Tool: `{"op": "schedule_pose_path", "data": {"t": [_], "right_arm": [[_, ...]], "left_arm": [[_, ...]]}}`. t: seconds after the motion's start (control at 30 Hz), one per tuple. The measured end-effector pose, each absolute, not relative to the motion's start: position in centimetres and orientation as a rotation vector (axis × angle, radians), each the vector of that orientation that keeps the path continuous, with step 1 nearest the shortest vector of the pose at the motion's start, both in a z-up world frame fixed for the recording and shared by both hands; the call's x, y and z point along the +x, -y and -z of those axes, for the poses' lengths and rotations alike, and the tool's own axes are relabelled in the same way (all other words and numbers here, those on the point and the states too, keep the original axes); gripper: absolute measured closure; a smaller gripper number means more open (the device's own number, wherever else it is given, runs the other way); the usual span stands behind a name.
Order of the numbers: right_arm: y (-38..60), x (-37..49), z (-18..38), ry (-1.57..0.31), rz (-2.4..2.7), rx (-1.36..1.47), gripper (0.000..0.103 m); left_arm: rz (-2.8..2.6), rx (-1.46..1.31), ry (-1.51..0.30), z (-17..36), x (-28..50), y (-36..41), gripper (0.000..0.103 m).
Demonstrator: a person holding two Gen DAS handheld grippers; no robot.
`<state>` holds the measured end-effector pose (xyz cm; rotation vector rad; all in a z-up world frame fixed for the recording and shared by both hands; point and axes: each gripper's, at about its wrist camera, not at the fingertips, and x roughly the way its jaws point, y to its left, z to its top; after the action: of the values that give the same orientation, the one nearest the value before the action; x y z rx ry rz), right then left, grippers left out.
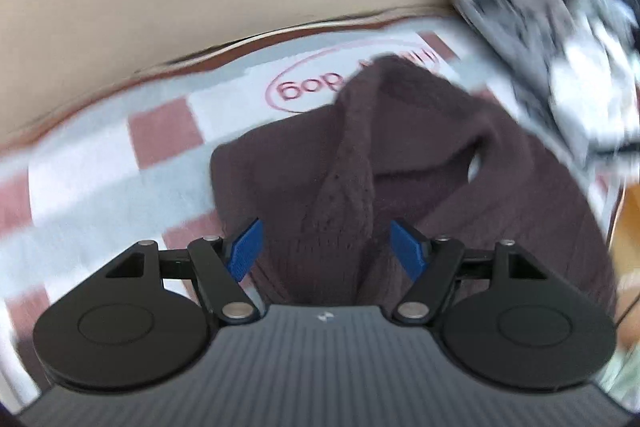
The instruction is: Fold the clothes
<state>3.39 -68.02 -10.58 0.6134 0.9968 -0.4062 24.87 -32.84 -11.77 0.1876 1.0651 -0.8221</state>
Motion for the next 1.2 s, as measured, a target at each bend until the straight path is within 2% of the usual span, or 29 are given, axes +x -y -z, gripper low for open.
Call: {"op": "schedule_pose_path", "data": {"t": [0.13, 0.2, 0.27, 0.4, 0.53, 0.67, 0.7, 0.73, 0.77, 0.83, 0.87, 0.9, 0.93, 0.97, 1.07, 1.2], "right_arm": [[67.0, -1.9, 13.8, -0.882, 0.364, 0.624, 0.049], [67.2, -3.3, 14.8, -0.900, 0.311, 0.623, 0.049], [67.5, -2.8, 15.2, -0.936, 0.259, 0.618, 0.049], [68.1, -0.5, 15.1, -0.906, 0.309, 0.512, 0.049], [70.8, 0.8, 15.6, -0.831, 0.358, 0.576, 0.048], [72.9, 3.9, 19.3, -0.940, 0.358, 0.710, 0.047], [73.0, 4.3, 20.1, -0.955, 0.382, 0.742, 0.046], [72.9, 4.7, 20.6, -0.956, 0.402, 0.751, 0.036], [72.2, 5.2, 20.5, -0.933, 0.413, 0.714, 0.032], [70.8, 6.2, 20.5, -0.896, 0.428, 0.615, 0.027], [69.4, 6.9, 20.6, -0.902, 0.413, 0.502, 0.031], [68.3, 7.6, 20.7, -0.909, 0.393, 0.397, 0.066], [67.3, 7.9, 20.6, -0.908, 0.373, 0.318, 0.087], [66.3, 7.7, 20.2, -0.881, 0.375, 0.260, 0.088], [63.9, 5.6, 17.8, -0.751, 0.415, 0.110, 0.091], [62.1, 1.5, 14.1, -0.620, 0.408, 0.068, 0.092]], "left_arm": [[0.810, 0.205, -1.011, 10.6, 22.1, 30.8, 0.033], [0.833, 0.214, -0.941, 9.8, 20.3, 29.7, 0.033], [0.828, 0.167, -0.877, 9.7, 19.6, 29.3, 0.033], [0.763, 0.256, -0.896, 11.3, 19.2, 32.1, 0.033], [0.784, 0.314, -0.904, 12.1, 19.5, 35.2, 0.030], [0.710, 0.349, -0.948, 14.3, 22.2, 38.5, 0.026], [0.684, 0.357, -0.967, 15.0, 23.1, 39.2, 0.026], [0.659, 0.363, -0.990, 15.8, 23.9, 39.9, 0.026], [0.629, 0.371, -1.006, 16.6, 24.6, 40.5, 0.026], [0.615, 0.393, -1.006, 17.7, 25.3, 41.0, 0.026], [0.601, 0.411, -0.996, 18.2, 25.5, 41.0, 0.031], [0.597, 0.401, -0.993, 18.3, 25.7, 40.5, 0.052], [0.593, 0.390, -0.991, 18.4, 25.9, 40.1, 0.066], [0.586, 0.372, -0.989, 18.3, 26.1, 39.5, 0.094], [0.522, 0.287, -0.963, 15.9, 26.2, 36.9, 0.094], [0.428, 0.365, -0.787, 11.2, 23.8, 33.5, 0.094]]}}
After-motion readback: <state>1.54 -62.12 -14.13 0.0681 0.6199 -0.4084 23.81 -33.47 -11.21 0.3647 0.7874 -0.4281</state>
